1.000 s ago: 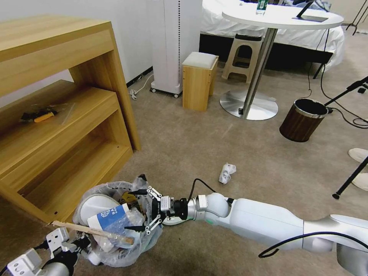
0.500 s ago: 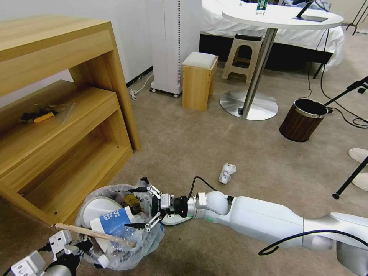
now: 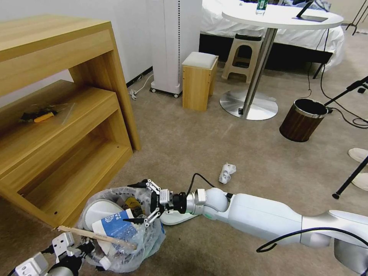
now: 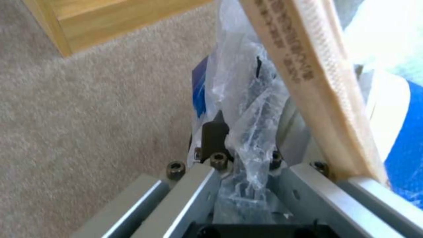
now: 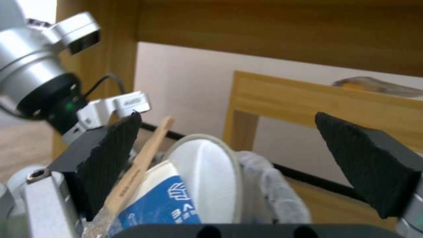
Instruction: Pick up the trash bin and place the garbage on the floor into it.
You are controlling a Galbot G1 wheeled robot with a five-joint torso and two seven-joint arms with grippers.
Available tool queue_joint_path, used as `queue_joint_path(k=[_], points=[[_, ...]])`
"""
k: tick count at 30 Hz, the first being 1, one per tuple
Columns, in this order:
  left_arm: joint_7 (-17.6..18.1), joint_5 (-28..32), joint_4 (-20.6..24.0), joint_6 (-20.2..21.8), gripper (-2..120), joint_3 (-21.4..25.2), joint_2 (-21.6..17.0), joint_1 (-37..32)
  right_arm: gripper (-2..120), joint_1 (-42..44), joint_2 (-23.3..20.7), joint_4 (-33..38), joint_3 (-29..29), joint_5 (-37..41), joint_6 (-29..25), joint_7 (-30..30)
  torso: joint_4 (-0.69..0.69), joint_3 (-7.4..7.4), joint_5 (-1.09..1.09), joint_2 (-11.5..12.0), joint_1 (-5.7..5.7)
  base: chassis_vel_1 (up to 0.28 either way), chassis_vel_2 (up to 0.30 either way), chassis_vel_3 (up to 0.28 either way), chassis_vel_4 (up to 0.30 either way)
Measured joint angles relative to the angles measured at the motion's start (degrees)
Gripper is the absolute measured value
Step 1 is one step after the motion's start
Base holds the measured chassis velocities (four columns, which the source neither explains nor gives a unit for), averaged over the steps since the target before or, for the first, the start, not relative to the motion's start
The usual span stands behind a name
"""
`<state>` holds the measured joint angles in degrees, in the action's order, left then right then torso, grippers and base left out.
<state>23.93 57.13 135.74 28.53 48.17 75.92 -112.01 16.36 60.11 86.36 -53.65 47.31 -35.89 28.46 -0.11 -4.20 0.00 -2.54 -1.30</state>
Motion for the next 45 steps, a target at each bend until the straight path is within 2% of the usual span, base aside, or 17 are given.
queue_joint_path(k=[12, 26, 30, 33, 35, 45], points=[[0.0, 0.15, 0.33, -0.3, 0, 0.77, -0.09, -0.34, 100, 1.22, -2.05, 1.51, 6.35, 1.21, 1.05, -4.81, 0.0, 0.0, 0.0, 0.0, 0.0, 0.0, 0.0, 0.0, 0.0], [0.0, -0.43, 0.85, -0.79, 0, 1.91, 0.15, -1.45, 100, 4.56, -4.55, 2.85, 13.06, 2.12, 1.3, -6.06, 0.01, 0.0, 0.01, 0.0, 0.0, 0.0, 0.0, 0.0, 0.0], [0.0, -0.52, 1.21, -1.16, 0, 2.61, 0.13, -1.86, 100, 7.13, -5.61, 2.63, 16.35, 0.82, 1.51, -8.8, 0.01, 0.0, 0.01, 0.0, 0.0, 0.0, 0.0, 0.0, 0.0], [-0.02, -0.86, 1.4, -1.55, 0, 3.15, 0.34, -2.25, 100, 10.9, -7.08, 2.02, 20.91, -3.15, 2.47, -12.76, 0.0, 0.0, 0.01, 0.0, 0.0, 0.0, 0.0, 0.0, 0.0], [-0.04, -0.89, 1.41, -1.58, 0, 3.2, 0.34, -2.27, 100, 11.19, -7.2, 1.92, 21.32, -3.55, 2.56, -13.08, 0.0, 0.0, 0.02, 0.0, 0.0, 0.0, 0.0, 0.0, 0.0], [-0.21, -1.11, 1.81, -2.47, 0, 5.13, -0.68, -2.24, 100, 20.53, -10.66, -2.52, 32.55, -6.12, 2.31, -15.95, 0.0, 0.0, 0.01, 0.0, 0.0, 0.0, 0.0, 0.0, 0.0]])
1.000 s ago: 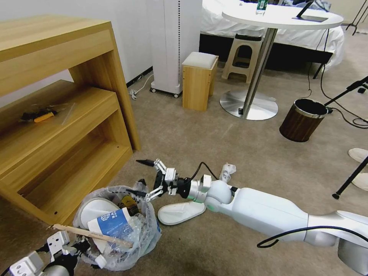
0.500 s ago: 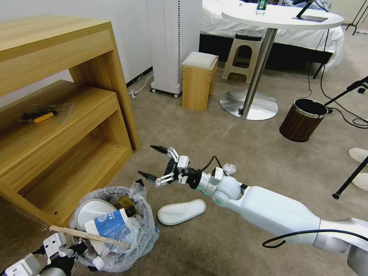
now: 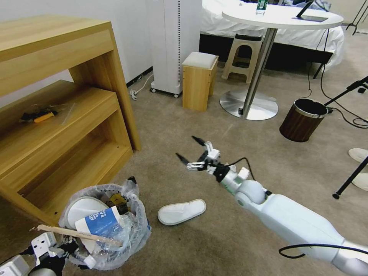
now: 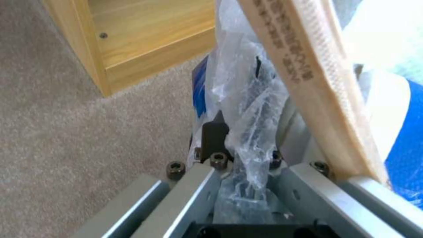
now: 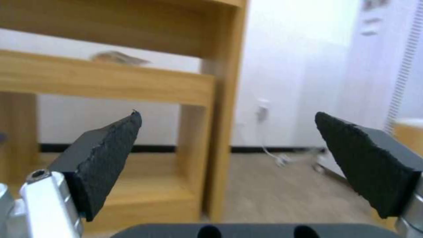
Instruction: Pick up the trash bin and place the garbage on the floor into it.
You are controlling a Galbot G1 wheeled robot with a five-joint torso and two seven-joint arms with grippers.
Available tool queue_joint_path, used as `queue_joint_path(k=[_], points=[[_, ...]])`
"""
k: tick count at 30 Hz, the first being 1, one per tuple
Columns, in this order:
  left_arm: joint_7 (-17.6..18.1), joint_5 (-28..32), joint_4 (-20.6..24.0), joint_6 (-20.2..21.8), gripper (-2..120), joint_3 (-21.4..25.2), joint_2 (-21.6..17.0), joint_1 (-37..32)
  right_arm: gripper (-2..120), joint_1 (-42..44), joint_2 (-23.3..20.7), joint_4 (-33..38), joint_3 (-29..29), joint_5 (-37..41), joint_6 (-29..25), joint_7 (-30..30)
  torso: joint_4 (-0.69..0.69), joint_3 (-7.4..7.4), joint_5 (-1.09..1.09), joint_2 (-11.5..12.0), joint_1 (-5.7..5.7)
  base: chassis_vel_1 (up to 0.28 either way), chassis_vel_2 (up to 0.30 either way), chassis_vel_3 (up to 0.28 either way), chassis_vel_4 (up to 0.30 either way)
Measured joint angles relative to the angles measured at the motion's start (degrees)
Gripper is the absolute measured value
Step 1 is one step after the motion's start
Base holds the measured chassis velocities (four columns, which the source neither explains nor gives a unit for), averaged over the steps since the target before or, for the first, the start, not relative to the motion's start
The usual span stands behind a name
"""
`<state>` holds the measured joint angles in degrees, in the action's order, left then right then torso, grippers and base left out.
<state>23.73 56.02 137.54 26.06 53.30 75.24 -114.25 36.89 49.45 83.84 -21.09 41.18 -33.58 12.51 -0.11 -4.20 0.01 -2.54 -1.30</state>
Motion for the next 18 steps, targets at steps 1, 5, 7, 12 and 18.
queue_joint_path(k=[1, 5, 7, 12, 18], points=[[0.0, 0.0, 0.0, 0.0, 0, 0.0, 0.0, 0.0, 100, 0.0, 0.0, 0.0, 0.0, 0.0, 0.0, 0.0, 0.0, 0.0, 0.0, 0.0, 0.0, 0.0, 0.0, 0.0, 0.0], [0.0, 0.36, 0.01, -0.07, 0, 0.02, -1.02, 0.12, 100, 3.68, -1.93, -1.89, 2.5, -0.37, -0.42, 0.27, -0.02, 0.0, -0.01, 0.0, 0.0, 0.0, 0.0, 0.0, 0.0], [-0.01, 0.38, 0.01, -0.21, 0, -0.16, -1.1, 0.14, 100, 5.23, -2.81, -3.54, 3.17, -0.84, -0.95, 1.13, -0.01, 0.0, 0.0, 0.0, 0.0, 0.0, 0.0, 0.0, 0.0], [-0.01, 0.32, 0.01, -0.22, 0, -0.68, -0.8, 0.31, 100, 7.12, -3.17, -5.63, 3.11, -1.65, -1.58, 1.93, 0.0, 0.0, -0.01, 0.0, 0.0, 0.0, 0.0, 0.0, 0.0], [-0.02, 0.22, 0.36, -0.22, 0, -0.79, -0.6, 0.31, 100, 7.97, -2.44, -9.18, 1.39, -3.07, -2.43, 2.82, 0.0, 0.0, -0.01, 0.0, 0.0, 0.0, 0.0, 0.0, 0.0]])
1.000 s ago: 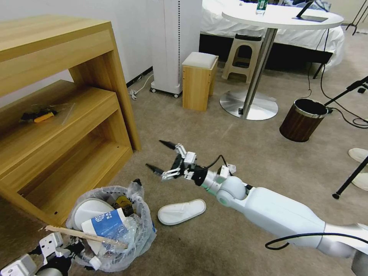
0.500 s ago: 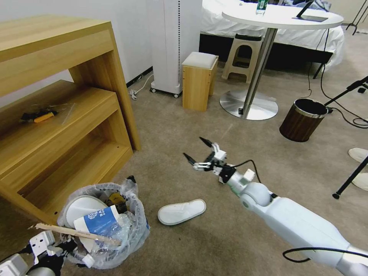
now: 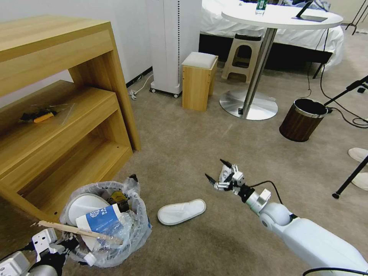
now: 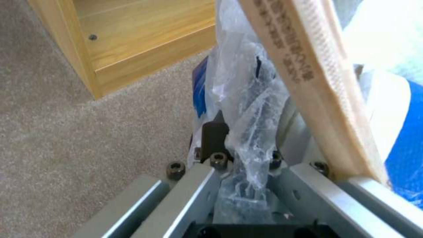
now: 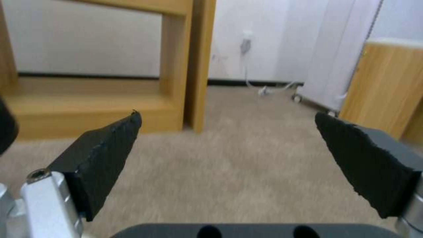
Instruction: Pick up the trash bin and place the garbage on the floor into it.
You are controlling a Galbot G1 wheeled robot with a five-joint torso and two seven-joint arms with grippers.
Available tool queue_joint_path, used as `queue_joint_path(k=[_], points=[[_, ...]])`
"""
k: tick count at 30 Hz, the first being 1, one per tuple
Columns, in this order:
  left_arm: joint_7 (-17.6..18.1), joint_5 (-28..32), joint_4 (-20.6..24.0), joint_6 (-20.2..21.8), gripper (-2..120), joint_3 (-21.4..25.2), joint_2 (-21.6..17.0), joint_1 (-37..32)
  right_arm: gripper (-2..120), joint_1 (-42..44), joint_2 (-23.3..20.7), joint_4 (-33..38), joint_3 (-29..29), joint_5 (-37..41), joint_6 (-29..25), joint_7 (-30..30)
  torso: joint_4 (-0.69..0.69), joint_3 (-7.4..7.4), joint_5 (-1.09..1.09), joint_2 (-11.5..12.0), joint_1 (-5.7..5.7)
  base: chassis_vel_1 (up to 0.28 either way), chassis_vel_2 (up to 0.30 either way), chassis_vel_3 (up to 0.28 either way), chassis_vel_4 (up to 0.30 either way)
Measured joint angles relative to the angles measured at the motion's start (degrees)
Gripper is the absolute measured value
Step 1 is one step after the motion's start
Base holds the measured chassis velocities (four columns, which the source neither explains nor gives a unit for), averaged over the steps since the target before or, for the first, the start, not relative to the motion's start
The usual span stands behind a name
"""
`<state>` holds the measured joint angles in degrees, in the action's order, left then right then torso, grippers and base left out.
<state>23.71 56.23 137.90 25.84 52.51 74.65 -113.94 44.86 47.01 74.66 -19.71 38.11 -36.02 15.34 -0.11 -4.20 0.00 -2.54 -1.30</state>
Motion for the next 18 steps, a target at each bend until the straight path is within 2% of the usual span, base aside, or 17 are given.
queue_joint_path(k=[9, 18], points=[[-0.03, -0.09, 0.9, 0.0, 0, -0.22, 0.49, -0.19, 100, -0.47, 1.84, -7.65, -4.16, -2.45, -2.4, 3.4, -0.01, 0.0, 0.0, 0.0, 0.0, 0.0, 0.0, 0.0, 0.0], [-0.03, -0.18, 0.97, 0.15, 0, -0.35, 0.84, -0.26, 100, -2.18, 3.91, -11.92, -7.58, -3.17, -3.21, 5.22, 0.0, 0.0, 0.0, 0.0, 0.0, 0.0, 0.0, 0.0, 0.0]])
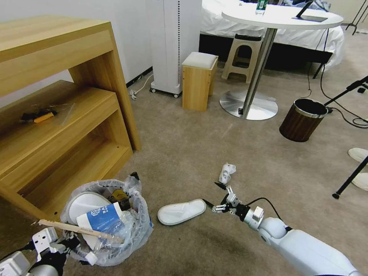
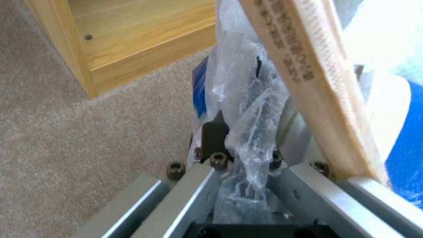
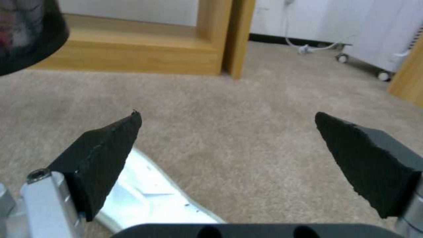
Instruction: Pick up the trash bin and place the garbage on the floor into it.
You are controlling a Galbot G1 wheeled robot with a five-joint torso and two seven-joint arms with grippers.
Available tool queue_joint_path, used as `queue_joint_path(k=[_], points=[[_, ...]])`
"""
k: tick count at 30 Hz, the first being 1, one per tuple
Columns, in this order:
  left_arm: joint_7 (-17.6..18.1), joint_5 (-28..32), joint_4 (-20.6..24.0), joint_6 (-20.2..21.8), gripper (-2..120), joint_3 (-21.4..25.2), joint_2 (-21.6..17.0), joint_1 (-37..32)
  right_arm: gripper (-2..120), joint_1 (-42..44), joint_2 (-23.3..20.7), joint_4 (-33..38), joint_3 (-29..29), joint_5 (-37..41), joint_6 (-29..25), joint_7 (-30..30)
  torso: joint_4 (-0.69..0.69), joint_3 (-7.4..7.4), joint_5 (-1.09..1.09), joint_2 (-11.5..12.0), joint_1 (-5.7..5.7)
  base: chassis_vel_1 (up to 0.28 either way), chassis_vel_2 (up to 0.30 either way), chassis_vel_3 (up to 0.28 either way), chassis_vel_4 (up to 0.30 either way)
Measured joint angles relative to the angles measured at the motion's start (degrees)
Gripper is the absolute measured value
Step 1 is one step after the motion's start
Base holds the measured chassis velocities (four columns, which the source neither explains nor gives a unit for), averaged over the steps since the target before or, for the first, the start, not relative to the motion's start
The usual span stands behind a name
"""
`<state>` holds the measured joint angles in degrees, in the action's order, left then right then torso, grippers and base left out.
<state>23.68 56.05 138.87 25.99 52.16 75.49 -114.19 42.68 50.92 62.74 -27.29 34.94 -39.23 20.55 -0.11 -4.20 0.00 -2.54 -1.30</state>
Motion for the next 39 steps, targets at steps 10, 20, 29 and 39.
queue_joint_path(k=[10, 20, 29, 39], points=[[0.05, -0.04, -0.54, 0.03, 0, 0.01, 0.41, 0.32, 100, -4.0, 2.29, -4.4, -5.84, -0.43, -1.18, 3.01, 0.0, 0.0, -0.01, 0.0, 0.0, 0.0, 0.0, 0.0, 0.0], [0.21, 0.4, 0.12, 0.06, 0, 0.39, 0.38, 0.21, 100, -6.85, 5.37, -9.5, -11.19, -1.88, -1.46, 4.3, 0.0, 0.0, 0.0, 0.0, 0.0, 0.0, 0.0, 0.0, 0.0], [0.47, 0.87, 0.95, 0.06, 0, 0.67, 0.25, -0.02, 100, -8.1, 11.36, -19.33, -11.81, -2.96, -2.4, 6.76, -0.01, 0.0, -0.02, 0.0, 0.0, 0.0, 0.0, 0.0, 0.0], [0.54, 1.09, 1.22, 0.02, 0, 0.6, 0.38, -0.1, 100, -9.85, 19.73, -28.85, -10.85, -3.91, -3.5, 9.15, 0.0, 0.0, -0.01, 0.0, 0.0, 0.0, 0.0, 0.0, 0.0]])
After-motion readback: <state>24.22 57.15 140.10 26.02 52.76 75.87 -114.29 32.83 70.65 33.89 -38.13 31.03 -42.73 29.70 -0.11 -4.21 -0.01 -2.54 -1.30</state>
